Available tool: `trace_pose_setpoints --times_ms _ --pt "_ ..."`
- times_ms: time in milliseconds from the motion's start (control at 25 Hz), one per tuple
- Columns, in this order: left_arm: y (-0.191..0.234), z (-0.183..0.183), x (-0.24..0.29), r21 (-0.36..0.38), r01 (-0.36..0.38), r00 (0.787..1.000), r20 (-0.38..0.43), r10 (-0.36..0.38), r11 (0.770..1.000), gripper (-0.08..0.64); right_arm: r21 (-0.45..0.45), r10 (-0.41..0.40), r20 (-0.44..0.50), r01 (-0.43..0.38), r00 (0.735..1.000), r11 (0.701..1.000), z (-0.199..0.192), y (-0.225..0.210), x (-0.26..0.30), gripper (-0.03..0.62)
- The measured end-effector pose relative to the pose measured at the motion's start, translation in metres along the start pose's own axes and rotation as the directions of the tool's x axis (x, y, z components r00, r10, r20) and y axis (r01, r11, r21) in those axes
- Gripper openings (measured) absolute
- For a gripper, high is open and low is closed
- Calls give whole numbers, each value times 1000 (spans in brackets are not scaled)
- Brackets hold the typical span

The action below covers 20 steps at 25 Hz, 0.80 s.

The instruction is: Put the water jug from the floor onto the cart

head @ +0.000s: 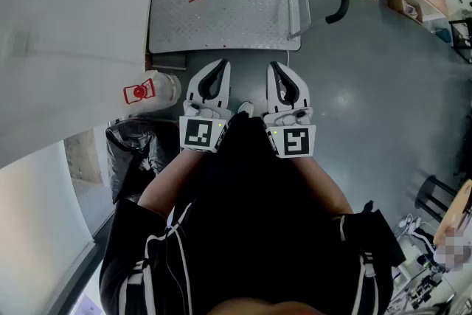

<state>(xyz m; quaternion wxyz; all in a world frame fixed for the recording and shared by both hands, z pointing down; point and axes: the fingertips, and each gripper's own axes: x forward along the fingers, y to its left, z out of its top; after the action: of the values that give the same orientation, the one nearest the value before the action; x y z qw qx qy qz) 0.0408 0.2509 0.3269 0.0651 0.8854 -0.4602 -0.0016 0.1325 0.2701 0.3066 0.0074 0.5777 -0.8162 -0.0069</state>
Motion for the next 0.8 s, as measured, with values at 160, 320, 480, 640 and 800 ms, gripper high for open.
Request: trace_pose_setpoints --times_ms 160,320,480,640,800 --pt "-2 0 1 -4 0 1000 2 0 1000 20 -22 -4 29 5 1000 1000 6 -3 -1 17" --pt "-3 -5 2 -8 4 1000 -9 -4 1000 20 10 14 13 -14 1000 1000 3 -4 -4 17" --pt "0 -10 -3 -13 -16 1000 -16 15 1000 20 47 17 6 -17 1000 999 -1 -5 -7 18" --pt "2 -12 -10 -6 -52 998 -31 51 999 20 57 21 -7 -20 1000 998 -7 -6 -8 18" --pt "17 -18 -26 2 -114 992 -60 114 993 20 102 19 -18 -17 1000 995 -14 -6 -9 18"
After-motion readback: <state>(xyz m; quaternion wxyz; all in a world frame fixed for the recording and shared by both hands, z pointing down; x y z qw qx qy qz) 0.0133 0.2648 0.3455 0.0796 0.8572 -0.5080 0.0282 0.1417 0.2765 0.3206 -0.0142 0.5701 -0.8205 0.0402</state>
